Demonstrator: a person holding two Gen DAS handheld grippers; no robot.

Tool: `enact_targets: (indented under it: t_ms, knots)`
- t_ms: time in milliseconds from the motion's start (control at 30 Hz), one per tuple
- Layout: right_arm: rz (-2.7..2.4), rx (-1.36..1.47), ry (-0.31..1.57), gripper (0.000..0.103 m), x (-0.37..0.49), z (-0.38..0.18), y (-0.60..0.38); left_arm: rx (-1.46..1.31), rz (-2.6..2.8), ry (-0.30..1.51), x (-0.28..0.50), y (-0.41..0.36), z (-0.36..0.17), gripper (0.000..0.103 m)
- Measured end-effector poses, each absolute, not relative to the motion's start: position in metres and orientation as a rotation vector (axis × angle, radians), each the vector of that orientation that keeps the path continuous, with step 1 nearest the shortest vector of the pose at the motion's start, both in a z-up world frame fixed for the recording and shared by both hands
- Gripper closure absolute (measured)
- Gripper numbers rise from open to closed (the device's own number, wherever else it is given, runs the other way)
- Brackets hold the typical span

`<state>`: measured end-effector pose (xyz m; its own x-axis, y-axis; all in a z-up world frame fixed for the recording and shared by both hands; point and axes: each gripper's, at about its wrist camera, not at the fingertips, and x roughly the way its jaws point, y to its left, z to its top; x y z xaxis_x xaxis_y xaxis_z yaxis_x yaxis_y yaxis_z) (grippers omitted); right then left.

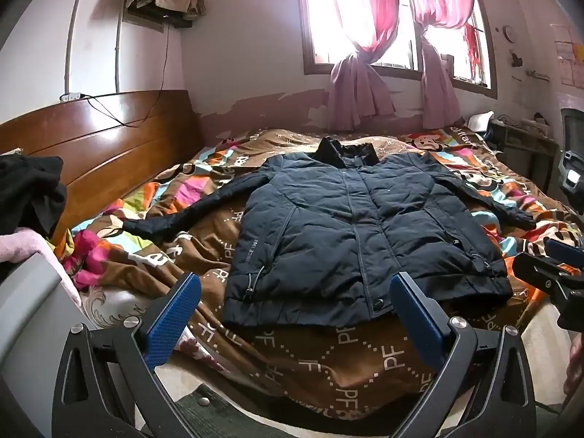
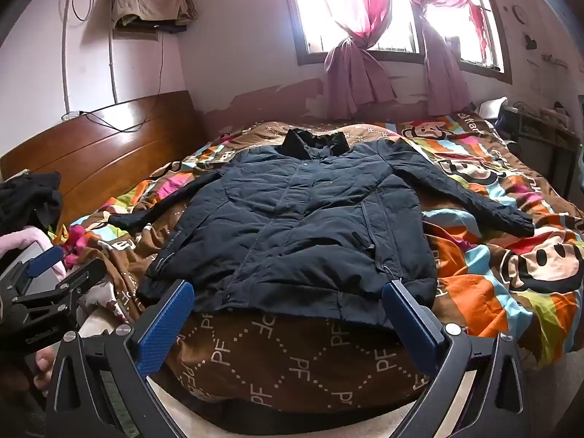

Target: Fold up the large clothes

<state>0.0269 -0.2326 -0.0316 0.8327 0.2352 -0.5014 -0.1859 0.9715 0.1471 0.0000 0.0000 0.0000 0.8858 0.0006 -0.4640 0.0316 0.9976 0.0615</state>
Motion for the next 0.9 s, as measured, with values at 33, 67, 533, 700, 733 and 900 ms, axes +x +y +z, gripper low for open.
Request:
enact_targets:
  t_ms: [33, 67, 533, 700, 733, 900]
  knots:
    - [0.224, 0.093, 0.543, 0.000, 0.027, -0.032, -0.233, 0.070, -0.016, 0.482, 0.000, 0.000, 0.000, 0.002]
    - [0.223, 0.092, 0.545, 0.000, 0.027, -0.032, -0.233, 0.069, -0.017, 0.482, 0.000, 0.000, 0.000, 0.002]
    - [0.223, 0.098, 0.556, 0.000, 0.028, -0.033, -0.234, 0.071, -0.013, 0.473, 0.000, -0.003, 0.009, 0.002]
    - [0.223, 0.099, 0.557, 0.000, 0.028, -0.033, -0.234, 0.069, -0.017, 0.472, 0.000, -0.003, 0.007, 0.002]
    - [0.223, 0.099, 0.557, 0.000, 0.028, -0.033, -0.234, 0.070, -0.020, 0.470, 0.000, -0.002, 0.005, 0.002]
    - [0.223, 0.100, 0.559, 0.000, 0.028, -0.033, -0.234, 0.075, -0.025, 0.468, -0.001, -0.008, 0.010, 0.002]
